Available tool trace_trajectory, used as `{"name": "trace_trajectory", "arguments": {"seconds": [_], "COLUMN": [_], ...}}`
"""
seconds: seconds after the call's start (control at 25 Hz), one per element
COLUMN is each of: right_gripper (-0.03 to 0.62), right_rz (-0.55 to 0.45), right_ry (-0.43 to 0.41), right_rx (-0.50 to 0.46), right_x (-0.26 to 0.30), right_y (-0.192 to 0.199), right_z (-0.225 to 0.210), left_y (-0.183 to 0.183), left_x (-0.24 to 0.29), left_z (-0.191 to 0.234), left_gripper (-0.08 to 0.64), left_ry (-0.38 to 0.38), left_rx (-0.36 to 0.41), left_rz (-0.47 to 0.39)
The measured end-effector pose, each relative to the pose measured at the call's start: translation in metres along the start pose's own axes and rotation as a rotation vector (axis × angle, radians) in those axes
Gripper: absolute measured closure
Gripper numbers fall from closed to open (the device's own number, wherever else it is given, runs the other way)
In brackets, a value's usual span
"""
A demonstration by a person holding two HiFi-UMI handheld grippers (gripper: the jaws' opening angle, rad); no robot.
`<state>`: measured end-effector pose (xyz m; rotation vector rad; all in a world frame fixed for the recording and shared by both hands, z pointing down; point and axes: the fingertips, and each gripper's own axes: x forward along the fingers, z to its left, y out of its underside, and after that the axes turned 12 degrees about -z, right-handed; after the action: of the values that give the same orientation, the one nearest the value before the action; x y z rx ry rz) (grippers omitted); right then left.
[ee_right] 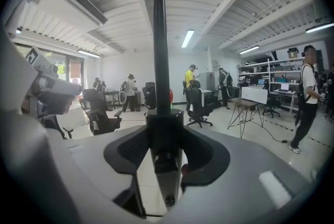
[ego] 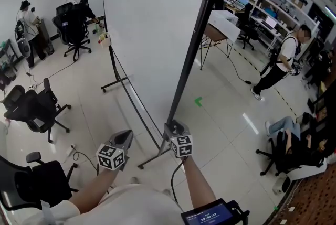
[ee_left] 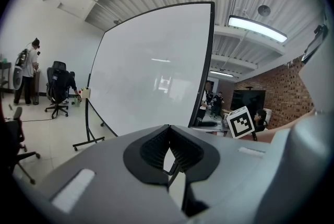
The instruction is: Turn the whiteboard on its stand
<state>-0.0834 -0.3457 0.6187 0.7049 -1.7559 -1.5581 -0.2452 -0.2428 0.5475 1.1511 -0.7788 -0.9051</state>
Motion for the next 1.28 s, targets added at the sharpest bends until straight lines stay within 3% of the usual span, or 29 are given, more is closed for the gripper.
{"name": "trace_trajectory", "arguments": {"seconds": [1.28], "right_gripper": [0.393], "right_rz": [0.038], "right_ry": [-0.020], "right_rx": [-0.001], "right_x": [-0.052], "right_y": [0.006], "right_z": [-0.012], "left_y": [-0.004], "left_x": [-0.011], "left_z": [-0.031], "left_gripper": [0.541], "left_ry": [0.005], "left_rx": [0.008], "left_rz": [-0.020]}}
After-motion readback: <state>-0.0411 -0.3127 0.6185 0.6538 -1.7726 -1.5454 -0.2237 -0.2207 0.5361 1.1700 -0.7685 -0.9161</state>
